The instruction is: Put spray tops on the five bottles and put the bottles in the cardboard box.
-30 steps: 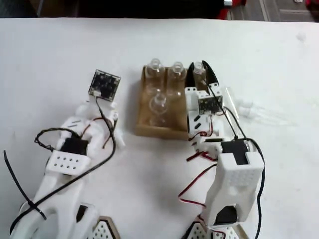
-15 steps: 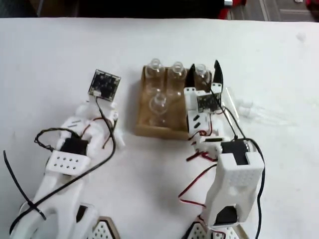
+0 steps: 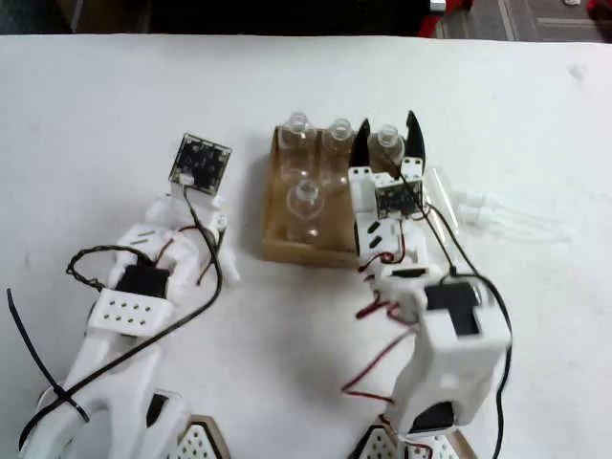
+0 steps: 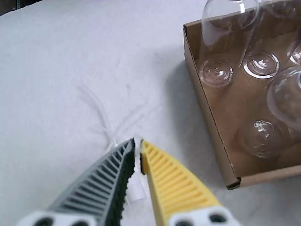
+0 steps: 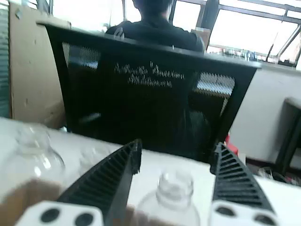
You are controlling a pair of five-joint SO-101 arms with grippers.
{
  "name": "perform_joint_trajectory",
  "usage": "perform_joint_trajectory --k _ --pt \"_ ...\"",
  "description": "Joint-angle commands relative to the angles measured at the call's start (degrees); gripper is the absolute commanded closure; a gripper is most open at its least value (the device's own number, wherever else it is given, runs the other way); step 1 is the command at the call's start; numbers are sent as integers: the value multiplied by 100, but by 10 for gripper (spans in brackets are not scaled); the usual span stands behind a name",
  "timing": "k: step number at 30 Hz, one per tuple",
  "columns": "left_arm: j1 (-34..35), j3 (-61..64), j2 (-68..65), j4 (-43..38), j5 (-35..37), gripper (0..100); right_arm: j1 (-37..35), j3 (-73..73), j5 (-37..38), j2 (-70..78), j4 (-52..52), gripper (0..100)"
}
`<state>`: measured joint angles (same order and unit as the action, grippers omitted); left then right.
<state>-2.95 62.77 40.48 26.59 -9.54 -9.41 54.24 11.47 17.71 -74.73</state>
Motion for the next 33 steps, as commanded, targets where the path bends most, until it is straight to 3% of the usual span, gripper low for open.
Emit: perform_joint_trajectory --k 1,6,10,15,18,22,33 --pt "-31 -44 189 -123 -70 976 -154 527 97 -1763 119 786" --pt "-31 -44 207 -114 -70 976 92 862 97 -3811 1745 786" --pt "-31 -44 215 -114 -70 976 365 870 62 -5402 3714 786" --pt "-31 -44 215 -114 -70 976 778 782 -879 -7284 6273 786" --pt "-31 -44 207 -114 -70 976 1015 396 -774 -8119 8180 786" --pt "-31 -44 189 -114 -70 976 1455 -18 281 -8690 9877 786" --pt "-22 -44 189 -114 -70 976 3626 -26 3622 -9508 10967 786"
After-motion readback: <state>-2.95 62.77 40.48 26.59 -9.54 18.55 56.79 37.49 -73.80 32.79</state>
